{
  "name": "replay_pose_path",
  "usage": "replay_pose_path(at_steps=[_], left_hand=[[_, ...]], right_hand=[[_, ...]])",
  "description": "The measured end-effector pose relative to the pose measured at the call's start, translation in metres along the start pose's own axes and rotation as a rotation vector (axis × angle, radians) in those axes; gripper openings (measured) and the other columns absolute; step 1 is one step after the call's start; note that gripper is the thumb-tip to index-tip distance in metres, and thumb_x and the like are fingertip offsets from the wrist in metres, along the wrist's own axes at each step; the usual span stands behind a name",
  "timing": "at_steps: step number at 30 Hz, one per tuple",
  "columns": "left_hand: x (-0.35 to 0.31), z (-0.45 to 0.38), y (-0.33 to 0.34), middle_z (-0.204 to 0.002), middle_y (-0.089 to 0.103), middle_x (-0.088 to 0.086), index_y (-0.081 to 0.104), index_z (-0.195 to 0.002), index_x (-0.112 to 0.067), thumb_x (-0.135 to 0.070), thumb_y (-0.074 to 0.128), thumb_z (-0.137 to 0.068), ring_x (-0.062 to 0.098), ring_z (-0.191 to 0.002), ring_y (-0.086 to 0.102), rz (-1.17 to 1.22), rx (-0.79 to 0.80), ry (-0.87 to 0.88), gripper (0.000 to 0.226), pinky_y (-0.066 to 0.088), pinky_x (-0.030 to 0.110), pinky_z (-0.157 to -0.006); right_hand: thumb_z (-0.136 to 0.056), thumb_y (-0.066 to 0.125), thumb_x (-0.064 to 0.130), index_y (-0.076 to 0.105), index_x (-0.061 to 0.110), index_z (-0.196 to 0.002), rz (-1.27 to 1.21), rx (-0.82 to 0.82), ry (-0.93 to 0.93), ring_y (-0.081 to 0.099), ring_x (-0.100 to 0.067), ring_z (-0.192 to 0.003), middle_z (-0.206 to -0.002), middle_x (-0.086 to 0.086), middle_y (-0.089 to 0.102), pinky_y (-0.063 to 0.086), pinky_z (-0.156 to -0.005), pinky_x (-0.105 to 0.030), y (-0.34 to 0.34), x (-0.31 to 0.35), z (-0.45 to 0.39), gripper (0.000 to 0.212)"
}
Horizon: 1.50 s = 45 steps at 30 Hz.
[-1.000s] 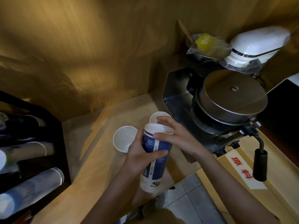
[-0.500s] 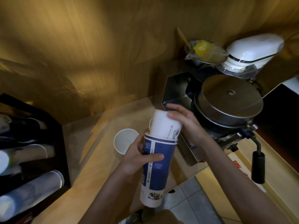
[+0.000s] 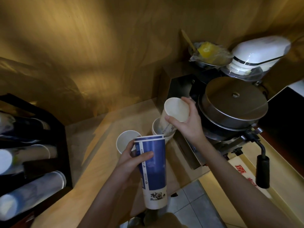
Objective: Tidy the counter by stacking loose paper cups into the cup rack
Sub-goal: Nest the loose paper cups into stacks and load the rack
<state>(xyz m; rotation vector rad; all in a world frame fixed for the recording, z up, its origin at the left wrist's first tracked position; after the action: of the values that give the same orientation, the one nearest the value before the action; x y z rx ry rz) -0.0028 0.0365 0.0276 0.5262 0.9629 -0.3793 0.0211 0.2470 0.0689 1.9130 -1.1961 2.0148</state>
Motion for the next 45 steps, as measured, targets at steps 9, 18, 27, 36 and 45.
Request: replay_pose_path(at_steps=[9,18,27,36,45], left_hand=[[-0.002,0.004,-0.003,-0.109,0.068,0.009,0.045,-0.127,-0.019,-0.014,0.074,-0.057,0.022,-0.092,0.069,-0.018,-0.044,0.03,0.076,0.059,0.027,-0.069],[-0.004,0.006,-0.007,-0.113,0.065,0.007,0.043,-0.128,-0.024,-0.008,0.072,-0.07,0.021,-0.096,0.067,-0.02,-0.1,0.051,0.067,0.058,0.023,-0.067],[-0.025,0.013,-0.005,-0.121,0.06,0.0,0.024,-0.14,-0.028,-0.002,0.074,-0.069,0.009,-0.098,0.066,-0.126,-0.153,0.223,0.091,0.057,0.018,-0.073],[-0.043,0.019,-0.02,-0.109,0.07,0.008,0.045,-0.13,-0.021,-0.01,0.082,-0.057,0.02,-0.095,0.069,-0.075,-0.082,0.227,0.083,0.057,0.023,-0.071],[-0.022,0.027,-0.035,-0.114,0.069,0.006,0.047,-0.129,-0.024,-0.016,0.078,-0.057,0.021,-0.102,0.067,-0.052,0.063,0.099,0.078,0.055,0.023,-0.073]], right_hand=[[-0.067,0.077,0.036,0.029,0.019,-0.139,0.288,0.169,0.013,0.035,-0.027,-0.132,-0.144,-0.009,0.037,0.034,-0.109,-0.049,0.042,-0.038,-0.006,0.088],[-0.087,0.05,0.05,0.012,0.017,-0.147,0.471,0.311,-0.029,0.014,-0.024,-0.144,-0.156,-0.009,0.02,0.016,-0.117,-0.045,0.051,-0.042,0.002,0.079],[-0.068,0.065,0.047,0.041,0.022,-0.135,-0.134,0.693,0.111,0.054,-0.01,-0.116,-0.128,0.001,0.055,0.045,-0.093,-0.022,0.061,0.041,0.027,0.076],[-0.059,0.071,0.041,0.044,0.019,-0.132,-0.277,0.581,0.128,0.064,-0.004,-0.093,-0.1,0.005,0.068,0.048,-0.07,-0.011,0.074,0.053,0.014,0.081],[-0.065,0.065,0.051,0.05,0.025,-0.125,-0.445,0.384,0.162,0.061,-0.008,-0.099,-0.111,0.005,0.06,0.047,-0.078,-0.021,0.053,0.061,-0.012,0.067]])
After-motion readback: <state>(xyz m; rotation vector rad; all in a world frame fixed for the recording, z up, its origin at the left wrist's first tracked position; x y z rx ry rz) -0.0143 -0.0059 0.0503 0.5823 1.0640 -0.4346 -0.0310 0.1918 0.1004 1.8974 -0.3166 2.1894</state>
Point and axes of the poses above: each hand's wrist, its own z-axis away from the middle knuckle, its own y-axis out of the palm, x = y × z, the point moved 3 cm from there along -z, towards the middle knuckle
